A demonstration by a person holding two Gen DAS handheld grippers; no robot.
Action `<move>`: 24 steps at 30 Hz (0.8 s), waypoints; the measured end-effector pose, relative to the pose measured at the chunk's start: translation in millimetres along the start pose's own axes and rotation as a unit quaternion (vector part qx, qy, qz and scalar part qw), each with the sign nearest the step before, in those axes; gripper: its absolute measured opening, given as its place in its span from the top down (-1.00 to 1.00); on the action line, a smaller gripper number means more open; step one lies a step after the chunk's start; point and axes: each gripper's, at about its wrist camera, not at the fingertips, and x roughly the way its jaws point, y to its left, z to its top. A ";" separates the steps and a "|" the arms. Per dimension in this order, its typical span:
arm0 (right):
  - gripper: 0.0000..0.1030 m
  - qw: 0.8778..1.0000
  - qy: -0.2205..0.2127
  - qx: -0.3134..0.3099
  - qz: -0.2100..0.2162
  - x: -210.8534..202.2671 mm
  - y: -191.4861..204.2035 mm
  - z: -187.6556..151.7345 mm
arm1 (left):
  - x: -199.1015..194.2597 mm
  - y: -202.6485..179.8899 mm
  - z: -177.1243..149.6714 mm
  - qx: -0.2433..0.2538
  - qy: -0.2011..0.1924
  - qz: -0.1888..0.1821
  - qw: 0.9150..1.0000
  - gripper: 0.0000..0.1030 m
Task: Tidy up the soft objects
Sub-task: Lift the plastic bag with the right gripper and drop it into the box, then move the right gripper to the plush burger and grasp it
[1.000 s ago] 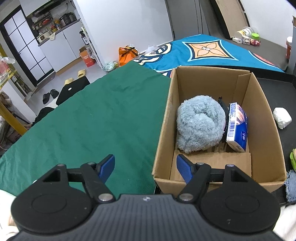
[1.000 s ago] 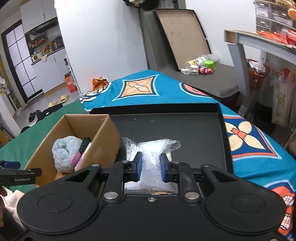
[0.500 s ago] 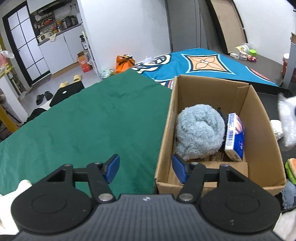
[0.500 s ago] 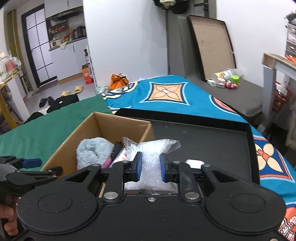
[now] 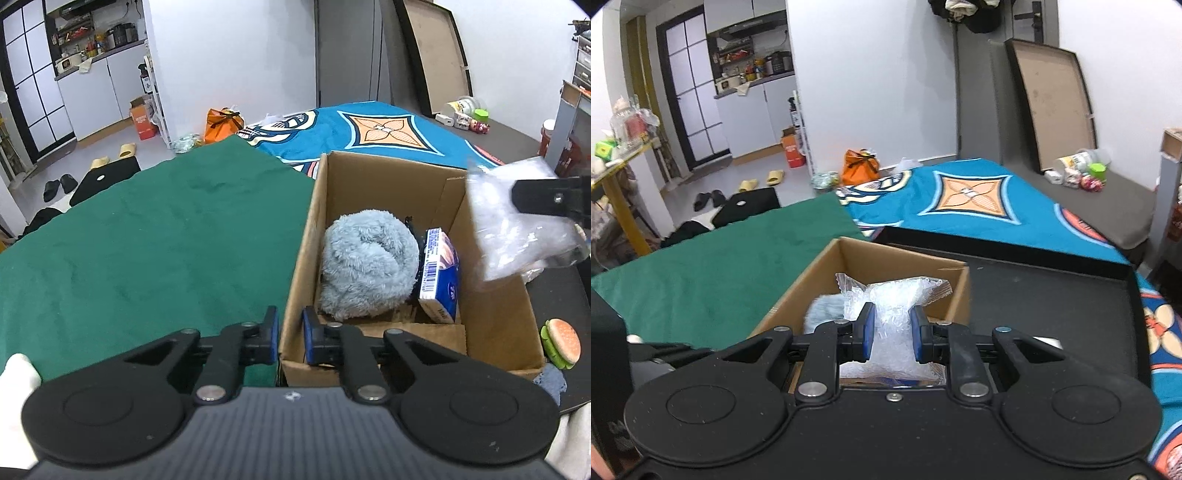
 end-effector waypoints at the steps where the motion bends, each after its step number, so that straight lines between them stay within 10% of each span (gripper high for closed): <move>1: 0.60 1.000 0.000 0.007 0.011 0.0 2.5 1.2 | -0.4 0.6 0.0 -0.003 0.000 -0.003 1.000 0.77; 7: 0.05 0.997 0.008 0.039 0.062 -2.8 5.6 4.9 | -2.8 3.3 1.0 -0.010 0.000 -0.009 1.000 0.77; 24: -0.25 0.999 0.018 0.041 -0.016 -19.3 -22.3 -23.2 | -5.2 1.8 5.7 0.000 0.017 0.012 1.000 0.67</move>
